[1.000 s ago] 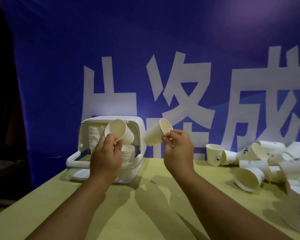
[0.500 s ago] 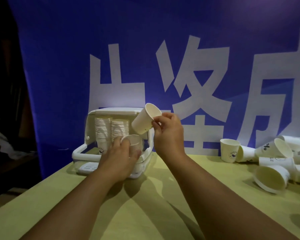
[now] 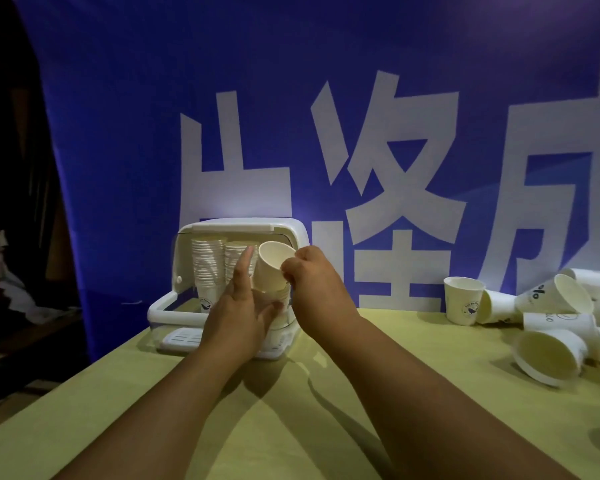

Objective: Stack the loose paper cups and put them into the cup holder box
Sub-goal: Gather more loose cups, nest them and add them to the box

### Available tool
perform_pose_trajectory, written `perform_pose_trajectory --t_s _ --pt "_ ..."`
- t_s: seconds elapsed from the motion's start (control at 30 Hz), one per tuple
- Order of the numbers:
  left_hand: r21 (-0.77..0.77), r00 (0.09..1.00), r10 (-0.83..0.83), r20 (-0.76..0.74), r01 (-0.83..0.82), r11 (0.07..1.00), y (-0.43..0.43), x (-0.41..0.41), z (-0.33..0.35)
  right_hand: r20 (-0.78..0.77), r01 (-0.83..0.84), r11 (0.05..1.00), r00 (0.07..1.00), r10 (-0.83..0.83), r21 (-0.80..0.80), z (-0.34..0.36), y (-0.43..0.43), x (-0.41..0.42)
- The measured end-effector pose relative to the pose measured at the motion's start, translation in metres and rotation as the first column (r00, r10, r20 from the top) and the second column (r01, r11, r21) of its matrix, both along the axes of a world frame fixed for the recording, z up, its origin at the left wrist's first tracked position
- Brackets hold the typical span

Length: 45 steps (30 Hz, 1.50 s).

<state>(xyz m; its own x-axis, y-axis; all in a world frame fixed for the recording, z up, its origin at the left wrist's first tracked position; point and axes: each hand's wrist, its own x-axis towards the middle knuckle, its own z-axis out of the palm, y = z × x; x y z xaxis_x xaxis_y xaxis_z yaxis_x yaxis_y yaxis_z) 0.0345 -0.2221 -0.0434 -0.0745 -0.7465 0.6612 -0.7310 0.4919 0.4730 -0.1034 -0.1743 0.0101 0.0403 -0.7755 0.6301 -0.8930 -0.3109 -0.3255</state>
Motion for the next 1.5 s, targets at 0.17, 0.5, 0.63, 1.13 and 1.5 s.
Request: perform_pose_trajectory --t_s 0.17,0.5,0.63,1.13,1.5 --pt "0.070 1.000 -0.024 0.006 0.024 0.997 -0.005 0.000 -0.002 0.185 -0.122 0.977 0.979 0.089 0.176 -0.011 -0.003 0.002" --pt "-0.008 0.991 0.109 0.072 -0.108 0.994 0.001 -0.001 0.000 0.209 0.030 0.996 0.977 -0.046 0.082 -0.038 -0.009 -0.015" --pt "-0.190 0.964 0.221 0.146 -0.192 0.963 0.014 -0.011 0.004 0.232 0.169 0.976 0.953 -0.197 0.135 -0.045 0.000 -0.035" --pt "0.310 0.888 -0.336 0.313 0.238 0.920 0.140 -0.138 0.008 0.001 0.560 0.828 0.828 -0.560 -0.042 -0.045 0.186 -0.163" --pt "0.499 0.783 -0.544 0.303 0.356 0.790 0.173 -0.241 -0.022 0.083 0.800 0.590 0.599 -0.796 -0.110 -0.089 0.249 -0.241"
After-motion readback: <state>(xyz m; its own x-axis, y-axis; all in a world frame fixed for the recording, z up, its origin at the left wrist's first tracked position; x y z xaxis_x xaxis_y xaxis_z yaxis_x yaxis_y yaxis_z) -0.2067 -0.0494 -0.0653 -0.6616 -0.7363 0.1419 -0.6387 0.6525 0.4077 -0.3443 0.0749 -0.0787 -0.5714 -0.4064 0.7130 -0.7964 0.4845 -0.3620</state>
